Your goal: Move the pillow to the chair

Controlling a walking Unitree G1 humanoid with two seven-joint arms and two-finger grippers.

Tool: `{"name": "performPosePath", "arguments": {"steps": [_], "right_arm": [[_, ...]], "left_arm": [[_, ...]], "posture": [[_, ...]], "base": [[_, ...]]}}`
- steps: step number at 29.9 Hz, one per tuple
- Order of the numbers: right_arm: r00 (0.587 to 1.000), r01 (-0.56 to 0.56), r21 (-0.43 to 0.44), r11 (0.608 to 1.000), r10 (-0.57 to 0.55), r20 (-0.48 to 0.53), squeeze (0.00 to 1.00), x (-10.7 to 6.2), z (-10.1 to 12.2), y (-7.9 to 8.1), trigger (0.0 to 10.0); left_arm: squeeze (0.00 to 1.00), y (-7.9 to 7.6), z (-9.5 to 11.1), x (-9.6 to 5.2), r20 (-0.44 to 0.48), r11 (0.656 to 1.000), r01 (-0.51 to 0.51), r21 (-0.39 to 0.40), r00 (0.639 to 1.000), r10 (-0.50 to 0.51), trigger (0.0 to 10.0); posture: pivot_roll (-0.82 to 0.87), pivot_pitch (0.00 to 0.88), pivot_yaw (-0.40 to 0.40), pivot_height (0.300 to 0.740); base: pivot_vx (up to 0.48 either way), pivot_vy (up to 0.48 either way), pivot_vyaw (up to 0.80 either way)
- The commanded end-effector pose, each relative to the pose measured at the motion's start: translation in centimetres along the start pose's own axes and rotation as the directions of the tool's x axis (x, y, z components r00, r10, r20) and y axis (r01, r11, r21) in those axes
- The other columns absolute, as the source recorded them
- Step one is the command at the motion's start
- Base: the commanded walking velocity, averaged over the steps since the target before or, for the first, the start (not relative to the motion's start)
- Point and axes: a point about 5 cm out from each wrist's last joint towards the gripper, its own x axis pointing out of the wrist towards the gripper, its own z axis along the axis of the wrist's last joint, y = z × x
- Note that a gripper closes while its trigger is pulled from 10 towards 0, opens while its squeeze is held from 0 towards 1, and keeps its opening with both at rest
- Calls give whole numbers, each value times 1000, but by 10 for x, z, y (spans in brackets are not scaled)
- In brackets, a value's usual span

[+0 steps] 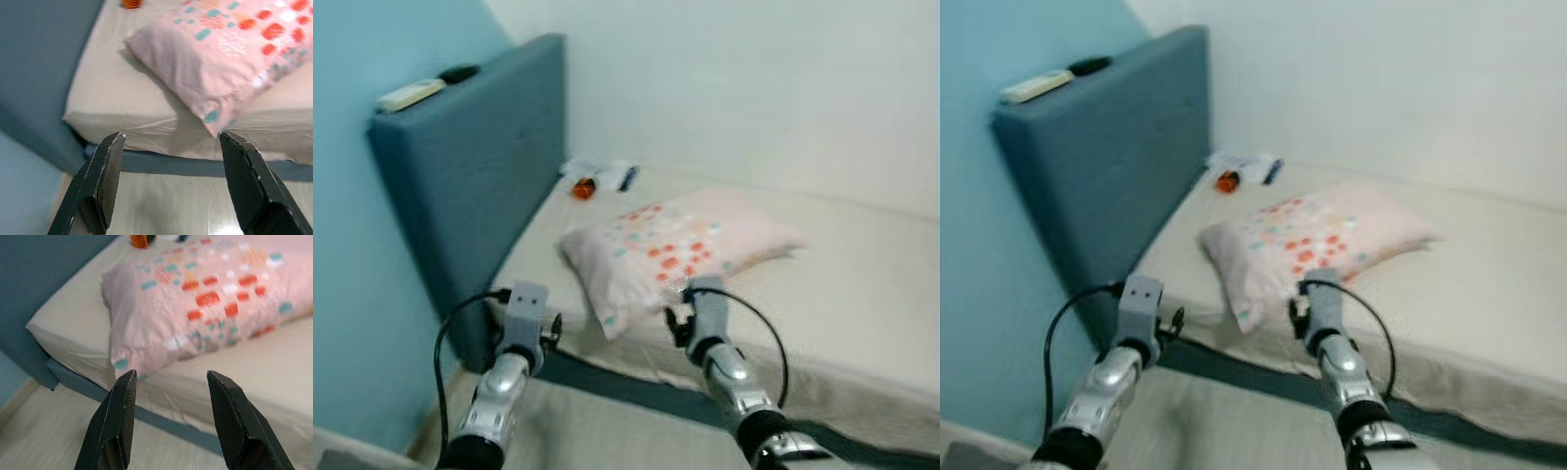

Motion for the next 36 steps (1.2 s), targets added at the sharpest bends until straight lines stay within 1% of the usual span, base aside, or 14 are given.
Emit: {"name": "performPosePath", "arguments": {"steps": [1,8,10,13,14,15,22,29,36], "right_arm": [[1000,5,-7,1000,-5,-11,0,-1,-1,-2,10000],[1000,11,0,1000,-11,-16,0,-1,-2,-4,10000],[1000,19,21,1000,-19,-17,0,-1,-3,-5,10000],[1000,22,26,999,-22,-16,0,-1,-3,-5,10000],[1000,24,25,999,-24,-16,0,-1,-3,-5,10000],[1000,26,25,999,-25,-15,0,-1,-2,-5,10000],[999,31,27,999,-31,-14,0,-1,-2,-5,10000],[999,33,13,999,-32,-6,0,-1,0,-5,10000],[999,35,7,999,-35,-6,0,0,1,-7,10000]], "left_arm": [[0,0,-2,-1,-10,1000,2,-8,1000,-3,10000],[0,0,-3,-2,-24,1000,19,-6,1000,-19,10000],[0,-2,-4,-2,-30,1000,31,-6,999,-31,10000],[0,-3,-5,-3,-32,999,36,-9,999,-36,10000],[0,-3,-6,-3,-40,999,37,-20,998,-38,10000],[0,-3,-6,-3,-42,999,37,-23,998,-38,10000],[0,0,-5,-3,-35,1000,19,-25,999,-19,10000],[0,0,-2,-2,-25,999,11,-35,1000,-12,10000],[0,-2,3,-1,6,997,20,-78,1000,-20,10000]], "posture": [[-2,0,-49,740],[0,0,-44,740],[0,0,-44,740],[0,0,-44,740],[0,0,-44,740],[-1,0,-34,740],[-2,0,-36,740],[-6,0,-36,740],[-8,0,-39,740]], "base": [[0,0,-800],[0,0,-800],[0,0,-800],[0,0,-800],[0,0,-800],[0,0,-800],[0,0,-779],[0,0,0],[0,0,0]]}}
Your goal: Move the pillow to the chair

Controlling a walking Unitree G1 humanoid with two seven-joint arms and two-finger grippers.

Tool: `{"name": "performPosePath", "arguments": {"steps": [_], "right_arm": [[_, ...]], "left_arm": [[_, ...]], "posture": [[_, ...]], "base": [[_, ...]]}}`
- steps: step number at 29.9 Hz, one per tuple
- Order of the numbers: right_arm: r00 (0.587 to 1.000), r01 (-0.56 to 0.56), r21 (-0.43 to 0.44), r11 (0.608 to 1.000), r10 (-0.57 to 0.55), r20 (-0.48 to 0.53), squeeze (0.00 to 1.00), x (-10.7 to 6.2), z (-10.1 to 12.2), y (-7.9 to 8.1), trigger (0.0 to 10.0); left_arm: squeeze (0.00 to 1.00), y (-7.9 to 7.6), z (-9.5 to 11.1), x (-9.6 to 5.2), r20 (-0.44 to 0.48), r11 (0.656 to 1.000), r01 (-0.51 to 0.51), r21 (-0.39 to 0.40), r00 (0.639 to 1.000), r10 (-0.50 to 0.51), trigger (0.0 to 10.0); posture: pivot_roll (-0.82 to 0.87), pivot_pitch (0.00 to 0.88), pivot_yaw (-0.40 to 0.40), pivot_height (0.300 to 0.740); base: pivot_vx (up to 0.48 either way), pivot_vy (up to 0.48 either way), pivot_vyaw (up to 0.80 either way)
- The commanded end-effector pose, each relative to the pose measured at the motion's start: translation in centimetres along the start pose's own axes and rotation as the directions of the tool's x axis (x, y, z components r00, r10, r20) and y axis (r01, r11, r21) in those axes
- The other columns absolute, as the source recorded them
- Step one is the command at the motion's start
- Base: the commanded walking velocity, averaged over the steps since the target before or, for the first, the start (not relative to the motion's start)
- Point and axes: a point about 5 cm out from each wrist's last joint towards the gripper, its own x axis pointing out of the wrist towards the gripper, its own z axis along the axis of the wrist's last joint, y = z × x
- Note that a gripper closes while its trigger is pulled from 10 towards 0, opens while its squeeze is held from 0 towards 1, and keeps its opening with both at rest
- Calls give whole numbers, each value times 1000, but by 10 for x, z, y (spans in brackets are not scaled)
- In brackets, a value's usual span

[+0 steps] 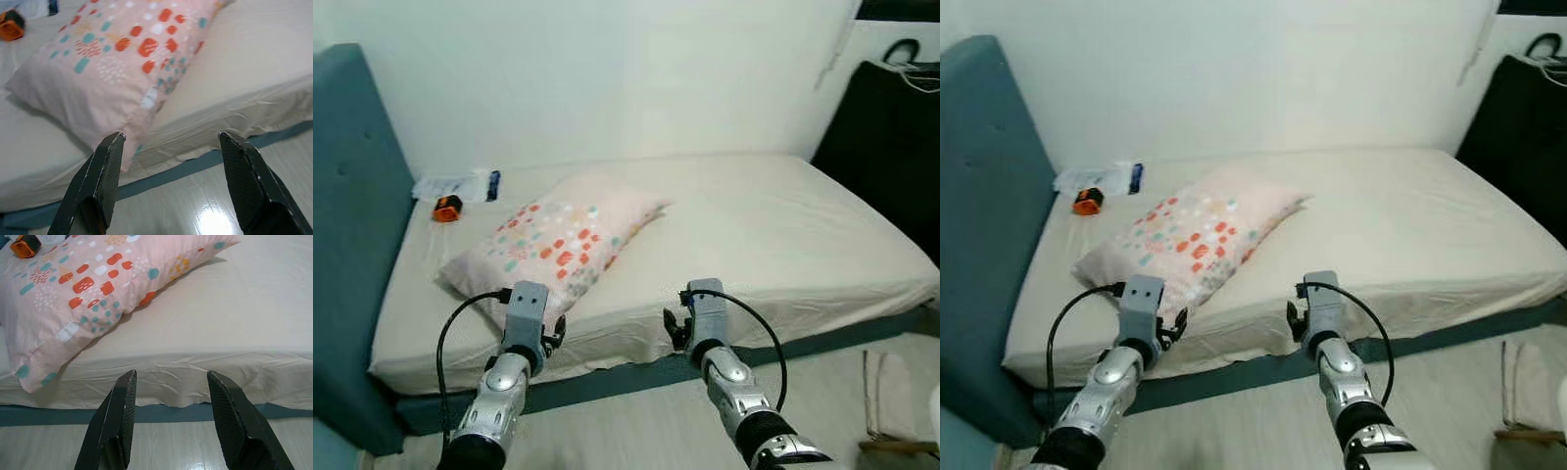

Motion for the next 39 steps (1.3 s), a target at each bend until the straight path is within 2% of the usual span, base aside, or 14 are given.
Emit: {"name": "performPosePath", "arguments": {"steps": [1,39], "right_arm": [[1000,8,-1,1000,-8,5,0,0,2,-3,10000],[1000,8,-4,1000,-7,4,0,1,3,-1,10000]], "left_arm": [[0,-1,2,-1,17,1000,6,-19,1000,-6,10000],[0,4,6,-1,34,1000,4,-29,999,-3,10000]], "posture": [[-8,0,-39,740],[0,0,-32,740]], "base": [[0,0,0],[326,0,0]]}}
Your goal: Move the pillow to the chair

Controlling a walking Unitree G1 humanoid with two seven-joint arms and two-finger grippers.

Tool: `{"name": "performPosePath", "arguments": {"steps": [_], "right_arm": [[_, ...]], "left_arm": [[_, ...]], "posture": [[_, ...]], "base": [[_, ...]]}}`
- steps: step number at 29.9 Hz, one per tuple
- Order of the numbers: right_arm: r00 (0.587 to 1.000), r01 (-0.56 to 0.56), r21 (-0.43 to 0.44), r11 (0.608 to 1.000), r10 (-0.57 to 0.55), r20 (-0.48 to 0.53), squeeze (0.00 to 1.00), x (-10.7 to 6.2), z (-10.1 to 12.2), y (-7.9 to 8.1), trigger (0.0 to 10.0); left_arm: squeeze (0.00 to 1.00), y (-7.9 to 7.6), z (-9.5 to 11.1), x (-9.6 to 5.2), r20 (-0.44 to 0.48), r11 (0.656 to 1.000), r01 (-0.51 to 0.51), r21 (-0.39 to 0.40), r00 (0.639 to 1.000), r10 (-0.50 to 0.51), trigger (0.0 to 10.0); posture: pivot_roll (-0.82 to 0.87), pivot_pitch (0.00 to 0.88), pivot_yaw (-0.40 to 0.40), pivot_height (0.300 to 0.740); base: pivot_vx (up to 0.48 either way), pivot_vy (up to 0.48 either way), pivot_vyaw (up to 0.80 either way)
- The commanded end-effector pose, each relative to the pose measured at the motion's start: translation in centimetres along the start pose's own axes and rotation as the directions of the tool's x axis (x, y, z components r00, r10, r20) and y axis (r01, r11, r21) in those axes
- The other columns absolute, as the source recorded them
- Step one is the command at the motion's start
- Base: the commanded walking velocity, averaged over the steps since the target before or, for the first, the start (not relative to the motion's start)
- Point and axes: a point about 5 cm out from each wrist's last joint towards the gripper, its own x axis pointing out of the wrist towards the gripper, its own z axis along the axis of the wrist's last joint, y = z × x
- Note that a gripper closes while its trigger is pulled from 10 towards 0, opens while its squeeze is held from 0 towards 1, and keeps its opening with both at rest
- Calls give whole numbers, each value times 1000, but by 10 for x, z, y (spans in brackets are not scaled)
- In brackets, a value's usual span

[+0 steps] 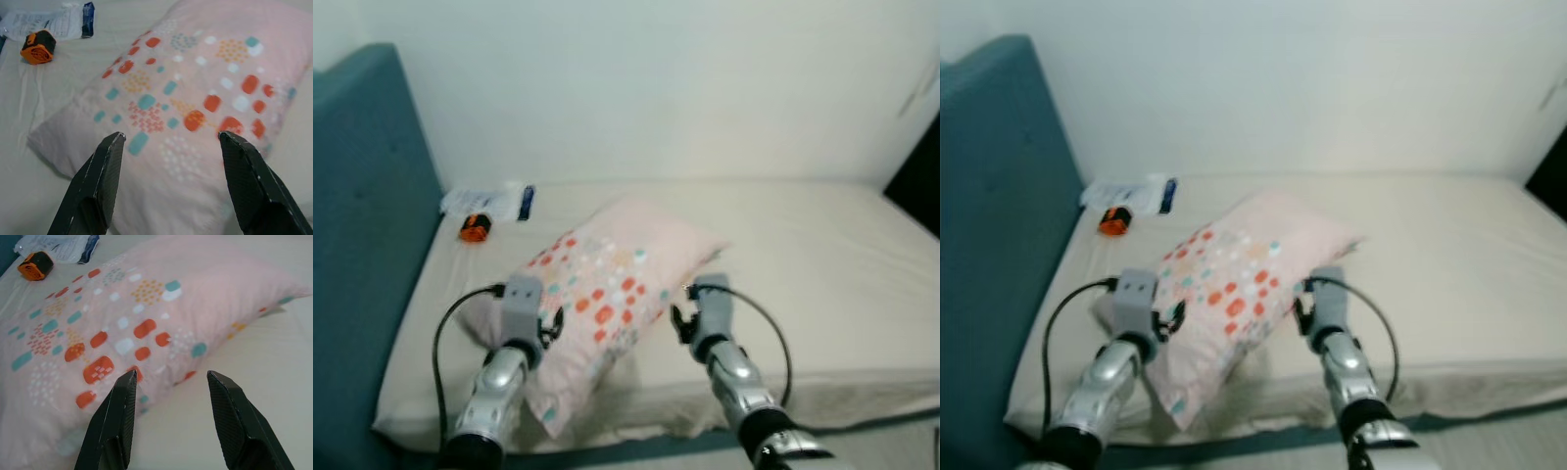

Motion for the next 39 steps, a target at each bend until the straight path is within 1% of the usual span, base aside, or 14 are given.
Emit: {"name": "performPosePath", "arguments": {"steps": [1,9,17,24,26,27,30,33,34,39], "right_arm": [[1000,22,-4,1000,-22,-4,0,-1,0,-8,10000],[1000,20,-4,1000,-20,-6,0,-2,-2,-8,10000],[1000,17,-10,1000,-17,-5,0,-1,-1,-9,10000],[1000,15,-14,1000,-15,-3,0,-1,0,-9,10000],[1000,15,-18,1000,-15,-3,0,-1,0,-11,10000],[1000,16,-20,1000,-16,-2,0,-1,1,-11,10000],[1000,16,-20,1000,-16,0,0,-1,1,-11,10000],[1000,17,-21,1000,-17,0,0,-1,1,-11,10000],[1000,18,-23,1000,-18,0,0,-1,1,-12,10000],[1000,23,-30,999,-23,-1,0,-2,0,-15,10000]], "left_arm": [[0,-3,-2,-1,-8,1000,9,3,1000,-9,10000],[0,-1,-3,-1,-8,1000,-9,17,1000,10,10000],[0,2,-2,-1,-2,999,-33,3,999,33,10000],[0,2,-2,-1,-1,999,-38,-2,999,38,10000],[0,-1,-4,-1,-2,1000,-29,7,1000,29,10000],[0,-3,-5,-1,-8,999,-5,33,1000,5,10000],[0,-5,-5,-1,-11,999,8,49,1000,-7,10000],[0,-8,-8,-1,-31,999,16,43,999,-14,10000],[0,-7,-10,0,-45,1000,1,18,999,0,10000],[0,-6,-11,0,-55,1000,-26,-7,998,26,10000]], "posture": [[0,0,-32,740],[2,0,-32,740],[-1,0,-39,740],[-2,0,-44,740],[-6,0,-45,740],[-9,0,-44,740],[-11,0,-44,740],[-13,0,-46,740],[-18,0,-46,740],[-22,0,-49,740]], "base": [[322,0,0],[30,0,0],[0,0,0],[0,0,0],[0,0,0],[0,-480,0],[0,-480,0],[0,-480,0],[0,0,0],[0,0,0]]}}
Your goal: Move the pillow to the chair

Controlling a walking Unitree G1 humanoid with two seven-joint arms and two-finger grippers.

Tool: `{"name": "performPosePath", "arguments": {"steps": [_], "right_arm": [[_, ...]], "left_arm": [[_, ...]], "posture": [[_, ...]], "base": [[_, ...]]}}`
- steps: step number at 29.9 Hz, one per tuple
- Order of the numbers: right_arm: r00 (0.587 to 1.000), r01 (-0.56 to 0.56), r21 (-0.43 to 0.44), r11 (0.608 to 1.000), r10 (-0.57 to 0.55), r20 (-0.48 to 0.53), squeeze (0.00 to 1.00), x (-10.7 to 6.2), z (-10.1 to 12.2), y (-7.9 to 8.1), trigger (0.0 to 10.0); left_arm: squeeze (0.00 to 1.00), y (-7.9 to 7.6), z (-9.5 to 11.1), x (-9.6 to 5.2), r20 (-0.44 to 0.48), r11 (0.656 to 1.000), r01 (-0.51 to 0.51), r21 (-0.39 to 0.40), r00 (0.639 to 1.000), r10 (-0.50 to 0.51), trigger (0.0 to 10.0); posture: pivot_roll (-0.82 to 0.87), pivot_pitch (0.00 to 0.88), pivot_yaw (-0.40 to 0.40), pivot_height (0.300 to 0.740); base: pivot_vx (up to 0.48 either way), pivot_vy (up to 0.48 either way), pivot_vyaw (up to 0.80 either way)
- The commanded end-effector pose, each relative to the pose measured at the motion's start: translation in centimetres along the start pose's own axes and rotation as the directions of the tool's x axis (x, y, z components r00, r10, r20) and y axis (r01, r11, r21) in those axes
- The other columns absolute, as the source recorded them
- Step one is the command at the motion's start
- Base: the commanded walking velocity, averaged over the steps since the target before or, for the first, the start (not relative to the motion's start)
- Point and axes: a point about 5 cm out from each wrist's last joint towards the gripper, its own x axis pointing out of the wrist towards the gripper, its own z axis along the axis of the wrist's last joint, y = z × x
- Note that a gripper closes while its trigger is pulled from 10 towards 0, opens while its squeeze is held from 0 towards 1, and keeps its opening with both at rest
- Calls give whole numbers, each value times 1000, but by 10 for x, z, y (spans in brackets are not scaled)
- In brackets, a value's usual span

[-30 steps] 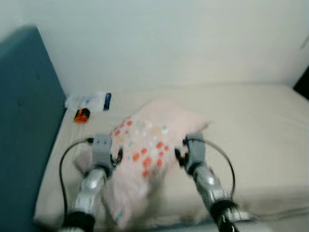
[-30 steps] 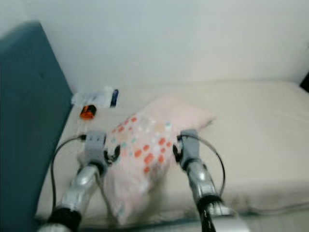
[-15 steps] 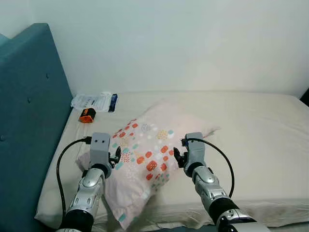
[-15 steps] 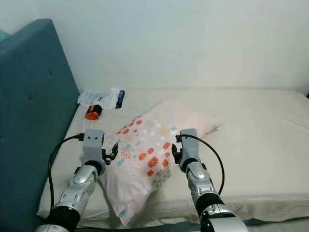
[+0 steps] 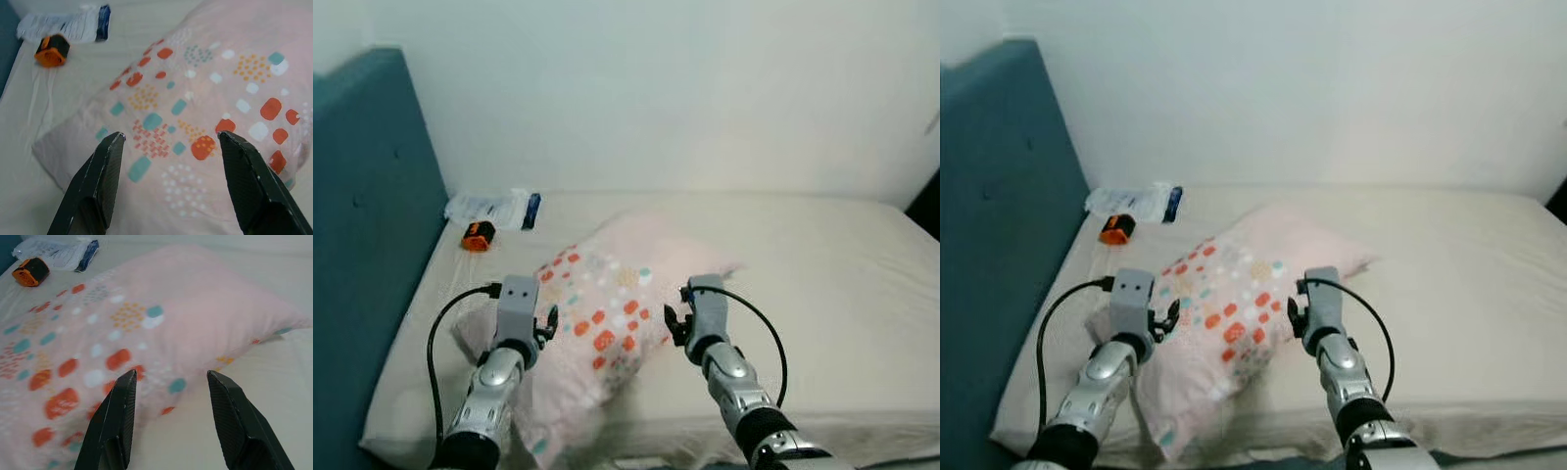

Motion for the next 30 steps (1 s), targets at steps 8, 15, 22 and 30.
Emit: {"name": "performPosePath", "arguments": {"steps": [8,15,22,30], "right_arm": [[1000,11,-14,1000,-11,7,0,0,3,-7,10000],[1000,14,10,1000,-14,16,0,0,4,-8,10000],[1000,19,2,1000,-19,14,0,0,5,-10,10000],[1000,16,3,1000,-16,17,0,1,6,-8,10000]], "left_arm": [[0,-2,-2,0,-12,1000,-3,-14,1000,2,10000],[0,-2,-2,2,-16,1000,-16,-17,1000,16,10000],[0,-1,-3,2,-18,999,-27,-21,999,27,10000],[0,3,-1,3,-17,999,-44,-27,999,43,10000]], "posture": [[-32,0,-52,740],[-34,0,-56,730],[-34,0,-56,705],[-34,0,-54,675]], "base": [[0,0,0],[0,0,0],[0,0,0],[0,0,0]]}}
